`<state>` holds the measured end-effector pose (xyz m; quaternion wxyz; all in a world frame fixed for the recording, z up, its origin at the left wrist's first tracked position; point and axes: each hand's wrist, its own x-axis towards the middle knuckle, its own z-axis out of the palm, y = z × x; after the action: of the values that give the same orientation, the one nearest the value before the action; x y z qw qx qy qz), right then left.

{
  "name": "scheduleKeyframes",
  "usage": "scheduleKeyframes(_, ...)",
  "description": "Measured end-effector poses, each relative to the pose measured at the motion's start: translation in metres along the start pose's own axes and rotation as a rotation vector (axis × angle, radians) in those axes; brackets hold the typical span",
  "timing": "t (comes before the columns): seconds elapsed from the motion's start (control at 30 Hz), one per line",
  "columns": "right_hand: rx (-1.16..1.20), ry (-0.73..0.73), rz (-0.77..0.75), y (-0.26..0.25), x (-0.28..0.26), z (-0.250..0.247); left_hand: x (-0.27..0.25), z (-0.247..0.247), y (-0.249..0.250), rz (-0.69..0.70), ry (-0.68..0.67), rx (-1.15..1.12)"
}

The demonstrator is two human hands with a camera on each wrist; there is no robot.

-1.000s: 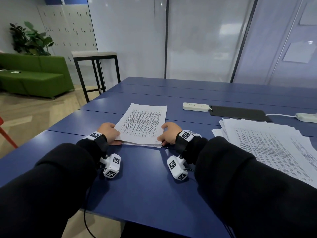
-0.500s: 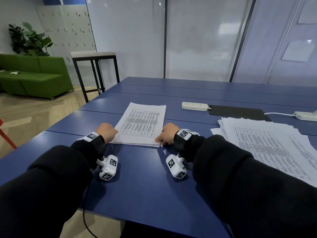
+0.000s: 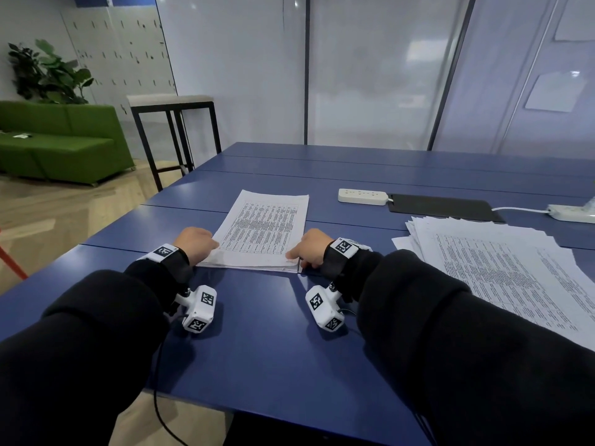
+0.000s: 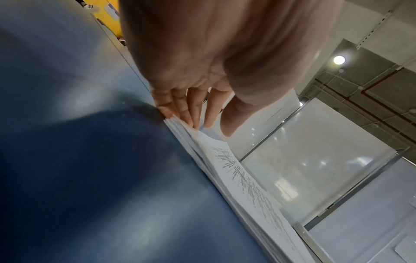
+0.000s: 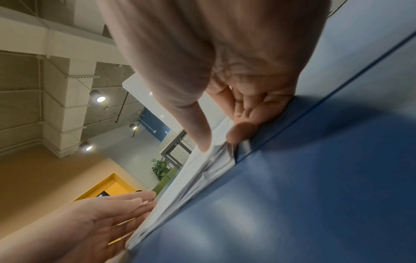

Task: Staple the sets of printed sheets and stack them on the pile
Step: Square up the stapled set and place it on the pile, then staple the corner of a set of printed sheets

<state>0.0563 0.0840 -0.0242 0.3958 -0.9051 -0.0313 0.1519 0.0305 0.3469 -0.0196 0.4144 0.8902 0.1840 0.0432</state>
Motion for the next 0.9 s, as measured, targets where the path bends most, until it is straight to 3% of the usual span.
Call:
scheduleKeyframes(0.1, 0.147, -0.025, 0.029, -0.006, -0.015, -0.003, -0.003, 0.000, 0.003, 0.006, -0.015, 0.063)
scheduleKeyframes(0.2, 0.328, -0.009, 0.033, -0.012, -0.042, -0.017, -0.009, -0.003, 0.011, 0.056, 0.058, 0.106)
scheduleKeyframes(0.27, 0.456, 0.028, -0.031, -0.012, -0.070, -0.034, -0.017, 0.002, 0.022, 0.168, 0.162, 0.168)
scheduleKeyframes(0.33, 0.631, 0.048, -0.099, -0.008, -0.104, -0.056, -0.035, 0.013, 0.046, 0.366, 0.176, 0.184)
scheduleKeyframes(0.43, 0.776, 0.065, -0.201, 0.008, -0.149, -0.106, -0.068, 0.041, 0.085, 0.586, -0.014, 0.162)
scheduleKeyframes(0.5, 0.767, 0.159, -0.206, 0.029, -0.165, -0.147, -0.089, 0.066, 0.106, 0.678, -0.159, 0.196)
scheduleKeyframes(0.6, 0.608, 0.370, 0.000, 0.083, -0.169, -0.205, -0.111, 0.102, 0.134, 0.823, -0.332, 0.305)
scheduleKeyframes(0.67, 0.333, 0.483, 0.222, 0.130, -0.170, -0.238, -0.123, 0.122, 0.149, 0.899, -0.433, 0.408)
scheduleKeyframes(0.77, -0.314, 0.407, 0.484, 0.192, -0.183, -0.266, -0.132, 0.149, 0.161, 0.941, -0.548, 0.520)
scheduleKeyframes(0.9, -0.528, 0.298, 0.629, 0.234, -0.194, -0.267, -0.132, 0.167, 0.161, 0.933, -0.642, 0.634)
